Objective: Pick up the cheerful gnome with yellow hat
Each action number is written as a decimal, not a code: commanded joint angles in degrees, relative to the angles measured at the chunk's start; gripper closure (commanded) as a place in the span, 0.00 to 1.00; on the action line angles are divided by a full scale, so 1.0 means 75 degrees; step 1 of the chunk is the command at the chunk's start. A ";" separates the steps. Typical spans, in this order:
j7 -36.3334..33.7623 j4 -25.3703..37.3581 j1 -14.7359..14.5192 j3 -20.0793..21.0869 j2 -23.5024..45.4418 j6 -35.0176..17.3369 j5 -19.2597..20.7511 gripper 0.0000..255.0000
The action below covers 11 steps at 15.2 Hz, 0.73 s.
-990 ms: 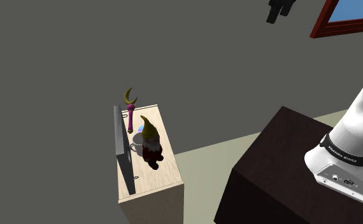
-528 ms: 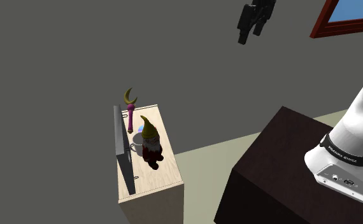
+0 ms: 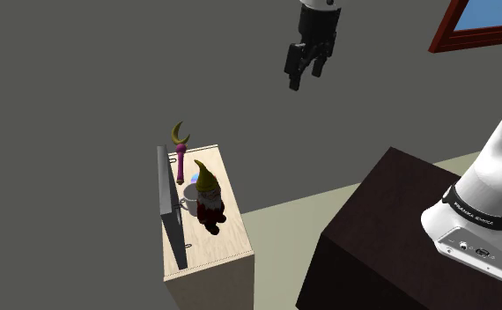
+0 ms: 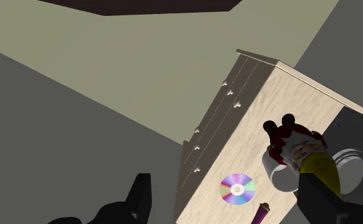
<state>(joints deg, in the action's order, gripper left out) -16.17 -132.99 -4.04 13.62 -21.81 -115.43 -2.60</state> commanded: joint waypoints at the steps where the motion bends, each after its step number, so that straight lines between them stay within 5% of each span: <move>1: -0.0244 0.0121 -0.0028 0.0193 0.0527 -0.0364 0.0040 0.00; 11: -0.1587 0.1549 -0.0256 0.0851 0.3403 -0.1475 0.0848 0.00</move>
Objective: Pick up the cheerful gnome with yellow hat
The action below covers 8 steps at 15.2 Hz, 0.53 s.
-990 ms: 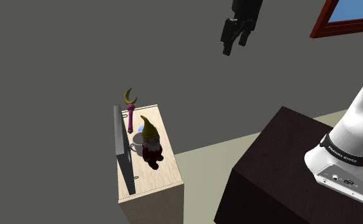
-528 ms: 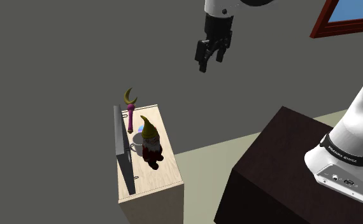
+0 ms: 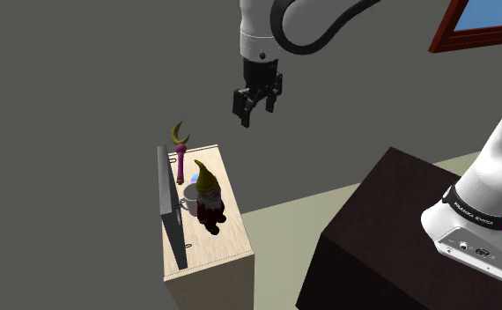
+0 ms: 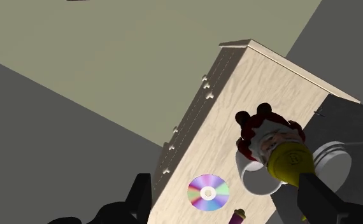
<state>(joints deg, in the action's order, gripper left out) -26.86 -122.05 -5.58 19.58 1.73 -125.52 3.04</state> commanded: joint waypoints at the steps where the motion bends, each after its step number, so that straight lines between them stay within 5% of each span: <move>1: -0.0301 0.0286 -0.0105 0.0080 0.0565 -0.0193 0.0212 0.00; 8: -0.1132 0.1928 -0.0660 0.0050 0.2688 -0.0384 0.0983 0.00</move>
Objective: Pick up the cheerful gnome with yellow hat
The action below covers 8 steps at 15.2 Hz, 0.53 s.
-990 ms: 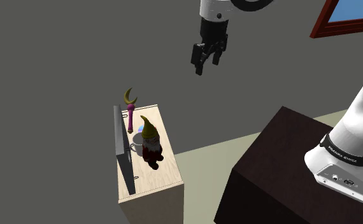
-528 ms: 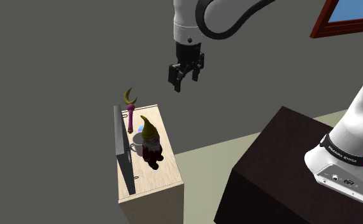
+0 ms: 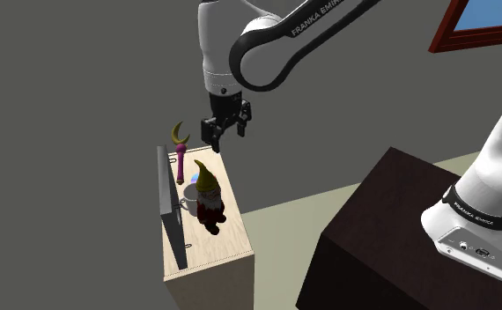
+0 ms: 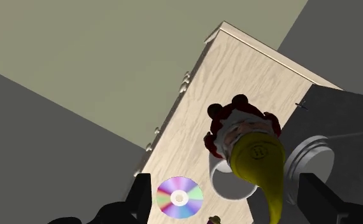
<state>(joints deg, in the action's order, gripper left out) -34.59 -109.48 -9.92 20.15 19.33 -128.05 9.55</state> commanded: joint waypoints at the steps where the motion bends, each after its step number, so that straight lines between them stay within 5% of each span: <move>1: -0.0190 0.0528 -0.0183 -0.0054 0.0645 -0.0039 0.0203 0.00; 8: -0.0542 0.2294 -0.0789 -0.0252 0.2429 0.0099 0.0581 0.00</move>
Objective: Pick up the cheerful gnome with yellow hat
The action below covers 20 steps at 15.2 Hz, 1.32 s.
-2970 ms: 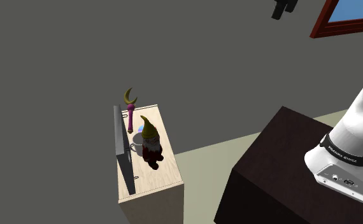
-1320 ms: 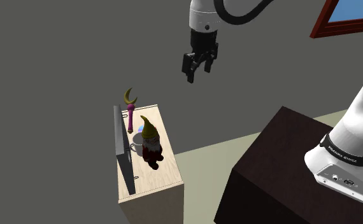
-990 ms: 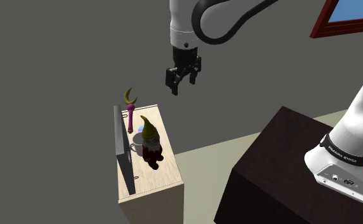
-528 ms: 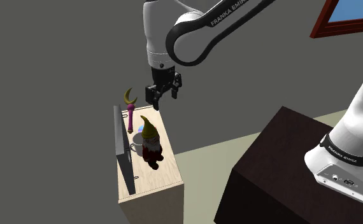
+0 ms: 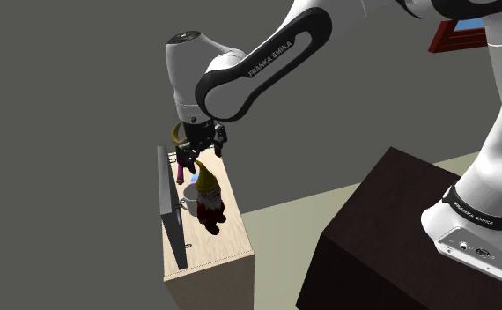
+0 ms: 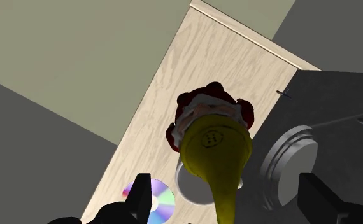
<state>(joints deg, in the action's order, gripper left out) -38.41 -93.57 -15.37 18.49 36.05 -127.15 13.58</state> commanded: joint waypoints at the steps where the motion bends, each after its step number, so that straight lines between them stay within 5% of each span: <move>1: -0.0044 0.0163 -0.0072 -0.0047 0.0261 -0.0090 0.0063 0.00; 8: -0.0110 0.0144 -0.0134 -0.0140 0.0618 -0.0460 0.0179 0.00; 9: -0.0104 0.0151 -0.0130 -0.0141 0.0621 -0.0457 0.0178 1.00; 20: -0.0086 0.0143 -0.0110 -0.0105 0.0486 -0.0331 0.0138 1.00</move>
<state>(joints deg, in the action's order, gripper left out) -39.08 -92.49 -16.23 17.58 40.12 -129.99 14.74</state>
